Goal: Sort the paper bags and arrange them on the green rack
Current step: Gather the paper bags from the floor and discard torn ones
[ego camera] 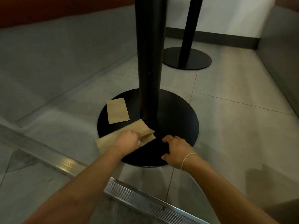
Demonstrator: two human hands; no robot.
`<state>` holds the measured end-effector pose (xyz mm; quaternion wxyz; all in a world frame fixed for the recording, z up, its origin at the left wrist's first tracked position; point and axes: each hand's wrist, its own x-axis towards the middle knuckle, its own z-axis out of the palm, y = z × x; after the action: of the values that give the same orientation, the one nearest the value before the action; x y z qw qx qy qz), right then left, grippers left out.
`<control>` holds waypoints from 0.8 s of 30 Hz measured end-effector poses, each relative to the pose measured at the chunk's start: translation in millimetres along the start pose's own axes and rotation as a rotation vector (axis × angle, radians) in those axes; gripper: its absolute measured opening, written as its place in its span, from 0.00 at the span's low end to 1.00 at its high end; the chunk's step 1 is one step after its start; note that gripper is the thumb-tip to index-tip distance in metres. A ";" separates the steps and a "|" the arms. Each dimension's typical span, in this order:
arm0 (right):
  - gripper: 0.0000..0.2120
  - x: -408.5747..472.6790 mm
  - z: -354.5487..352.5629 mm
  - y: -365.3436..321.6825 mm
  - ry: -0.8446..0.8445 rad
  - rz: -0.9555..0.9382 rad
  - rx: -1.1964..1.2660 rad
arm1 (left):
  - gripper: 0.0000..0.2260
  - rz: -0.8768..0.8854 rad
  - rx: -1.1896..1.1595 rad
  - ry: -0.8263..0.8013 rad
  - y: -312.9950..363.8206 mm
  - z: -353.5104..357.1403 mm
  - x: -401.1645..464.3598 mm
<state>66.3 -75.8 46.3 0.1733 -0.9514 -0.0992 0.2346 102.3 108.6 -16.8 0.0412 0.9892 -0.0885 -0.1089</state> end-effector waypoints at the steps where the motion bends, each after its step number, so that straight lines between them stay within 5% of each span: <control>1: 0.31 2.0 0.0 1.1 0.055 0.014 0.027 | 0.10 0.025 -0.107 0.020 1.5 0.3 -3.4; 4: 0.42 7.0 1.4 7.3 0.178 0.046 0.086 | 0.09 0.047 -0.461 0.086 9.3 -3.7 -15.4; 7: 0.43 10.9 5.5 14.1 0.188 -0.003 0.064 | 0.11 0.030 -0.660 0.068 17.8 -10.0 -23.2; 12: 0.15 18.8 8.8 24.0 0.337 -0.102 0.052 | 0.11 0.069 -0.911 -0.049 17.9 -31.4 -18.9; 15: 0.07 21.1 3.9 27.5 0.377 -0.110 0.111 | 0.05 0.006 -1.121 -0.083 0.5 -38.3 0.7; 20: 0.05 20.3 -5.1 31.8 0.459 -0.122 0.139 | 0.28 -0.329 -0.424 0.029 -47.1 -23.8 36.3; 24: 0.06 18.6 -7.5 30.3 0.510 -0.161 0.146 | 0.24 -0.405 -0.263 0.020 -60.8 -5.0 46.9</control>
<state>89.4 -100.8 33.4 0.2789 -0.9537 -0.1104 -0.0203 158.6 159.9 -27.8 0.1477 0.9740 0.1269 -0.1156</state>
